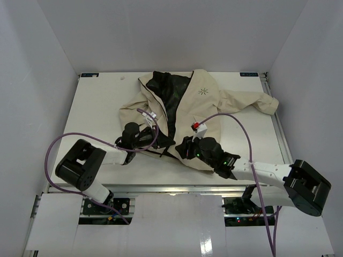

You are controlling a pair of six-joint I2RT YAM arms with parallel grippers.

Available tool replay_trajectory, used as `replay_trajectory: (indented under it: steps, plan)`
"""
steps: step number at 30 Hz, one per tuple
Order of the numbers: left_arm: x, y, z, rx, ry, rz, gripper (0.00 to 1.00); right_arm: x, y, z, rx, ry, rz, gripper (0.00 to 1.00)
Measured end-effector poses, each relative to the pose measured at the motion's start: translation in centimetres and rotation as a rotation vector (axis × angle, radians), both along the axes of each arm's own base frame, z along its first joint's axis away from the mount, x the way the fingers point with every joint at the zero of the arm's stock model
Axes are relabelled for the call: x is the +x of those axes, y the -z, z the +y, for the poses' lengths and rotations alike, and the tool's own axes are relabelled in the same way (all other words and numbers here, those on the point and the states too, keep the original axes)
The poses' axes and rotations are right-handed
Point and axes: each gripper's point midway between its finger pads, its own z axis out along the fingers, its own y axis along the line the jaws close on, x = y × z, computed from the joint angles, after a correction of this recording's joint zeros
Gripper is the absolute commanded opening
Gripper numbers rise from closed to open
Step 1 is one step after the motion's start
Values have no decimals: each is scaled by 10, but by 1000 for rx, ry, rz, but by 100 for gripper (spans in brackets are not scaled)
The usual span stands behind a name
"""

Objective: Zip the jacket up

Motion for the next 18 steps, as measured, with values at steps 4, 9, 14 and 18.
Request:
replay_trajectory:
  steps: [4, 9, 14, 18]
  plan:
    - [-4, 0, -1, -3, 20, 3, 0, -2, 1, -10, -25, 10, -17, 56]
    - [-5, 0, -1, -3, 31, 6, 0, -3, -10, -16, -33, 2, -58, 53]
    - [-7, -3, -2, -17, 41, 7, 0, -11, -29, -6, 32, -68, -87, 52]
    - [-8, -13, -5, -64, 56, 5, 0, -18, -32, 4, 85, -122, -87, 52]
